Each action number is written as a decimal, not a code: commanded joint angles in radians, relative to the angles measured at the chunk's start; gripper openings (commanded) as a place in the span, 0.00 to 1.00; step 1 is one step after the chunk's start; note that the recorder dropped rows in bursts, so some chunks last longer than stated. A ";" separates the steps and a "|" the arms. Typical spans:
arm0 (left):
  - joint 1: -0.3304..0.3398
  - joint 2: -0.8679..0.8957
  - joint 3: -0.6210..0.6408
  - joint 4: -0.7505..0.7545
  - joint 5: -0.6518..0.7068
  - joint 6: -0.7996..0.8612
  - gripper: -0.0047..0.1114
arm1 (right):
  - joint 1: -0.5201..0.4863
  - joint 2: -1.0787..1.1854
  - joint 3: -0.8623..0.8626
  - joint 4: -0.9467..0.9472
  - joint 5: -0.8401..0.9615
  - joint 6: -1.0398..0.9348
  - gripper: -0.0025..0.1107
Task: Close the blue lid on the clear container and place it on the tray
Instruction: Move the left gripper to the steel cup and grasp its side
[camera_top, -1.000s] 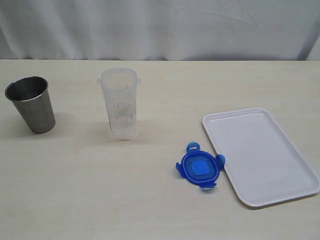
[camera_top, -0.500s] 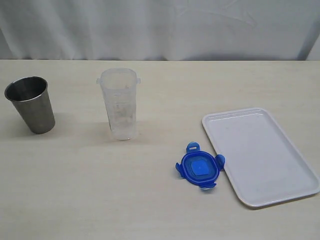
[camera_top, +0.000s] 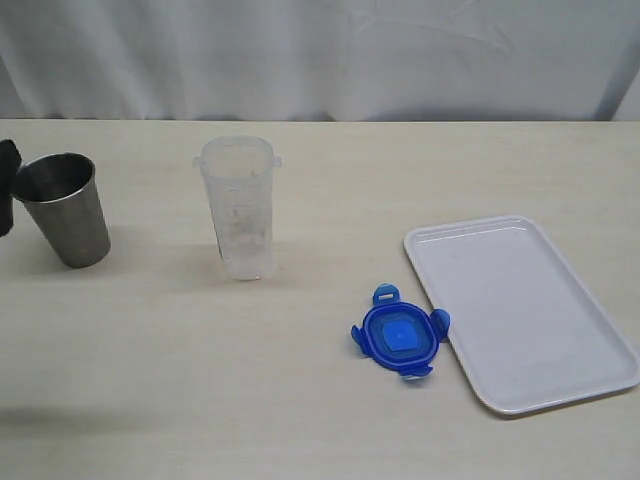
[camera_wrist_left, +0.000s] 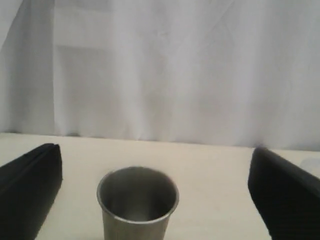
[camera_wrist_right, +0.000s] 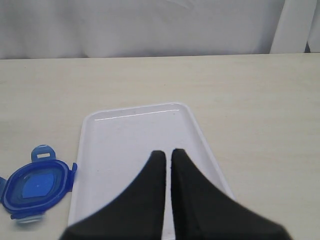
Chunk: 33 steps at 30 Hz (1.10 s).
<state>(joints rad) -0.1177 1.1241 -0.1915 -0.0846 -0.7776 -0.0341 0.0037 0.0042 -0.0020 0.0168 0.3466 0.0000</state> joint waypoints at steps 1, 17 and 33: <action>0.001 0.156 -0.006 0.059 -0.080 0.023 0.94 | -0.001 -0.004 0.002 0.005 -0.001 0.000 0.06; 0.001 0.601 -0.101 0.046 -0.203 0.115 0.94 | -0.001 -0.004 0.002 0.005 -0.001 0.000 0.06; 0.001 0.941 -0.284 -0.025 -0.346 0.117 0.94 | -0.001 -0.004 0.002 0.005 -0.001 0.000 0.06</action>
<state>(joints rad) -0.1177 2.0325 -0.4500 -0.1067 -1.1078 0.0792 0.0037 0.0042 -0.0020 0.0168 0.3466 0.0000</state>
